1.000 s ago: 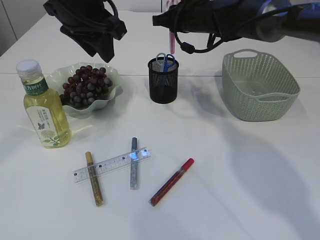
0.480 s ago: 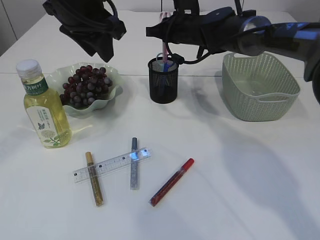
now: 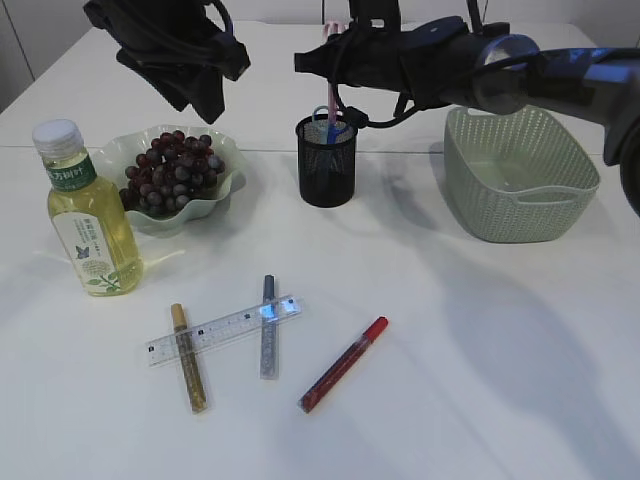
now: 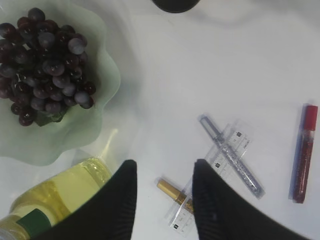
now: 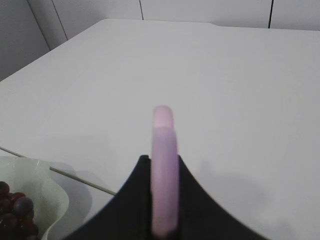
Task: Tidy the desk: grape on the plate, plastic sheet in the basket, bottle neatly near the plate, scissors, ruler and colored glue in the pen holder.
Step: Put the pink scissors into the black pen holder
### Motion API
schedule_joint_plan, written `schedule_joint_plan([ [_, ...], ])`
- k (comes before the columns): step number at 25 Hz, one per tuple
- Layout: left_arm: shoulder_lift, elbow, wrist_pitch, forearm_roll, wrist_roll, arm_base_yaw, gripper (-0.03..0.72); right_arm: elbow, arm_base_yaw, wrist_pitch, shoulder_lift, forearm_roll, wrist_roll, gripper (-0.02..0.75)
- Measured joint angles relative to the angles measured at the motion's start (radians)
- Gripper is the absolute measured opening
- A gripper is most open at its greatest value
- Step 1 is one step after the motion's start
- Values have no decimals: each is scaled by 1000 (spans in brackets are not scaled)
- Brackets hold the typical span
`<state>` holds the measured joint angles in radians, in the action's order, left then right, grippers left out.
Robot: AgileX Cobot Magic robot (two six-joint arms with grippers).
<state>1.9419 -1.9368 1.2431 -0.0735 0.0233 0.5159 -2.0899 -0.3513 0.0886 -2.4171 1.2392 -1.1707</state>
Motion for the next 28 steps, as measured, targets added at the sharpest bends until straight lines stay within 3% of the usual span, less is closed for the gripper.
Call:
schedule_joint_plan([
  [28, 0, 0, 0, 0, 0, 0, 272, 0, -2, -2, -4, 2, -3, 68],
])
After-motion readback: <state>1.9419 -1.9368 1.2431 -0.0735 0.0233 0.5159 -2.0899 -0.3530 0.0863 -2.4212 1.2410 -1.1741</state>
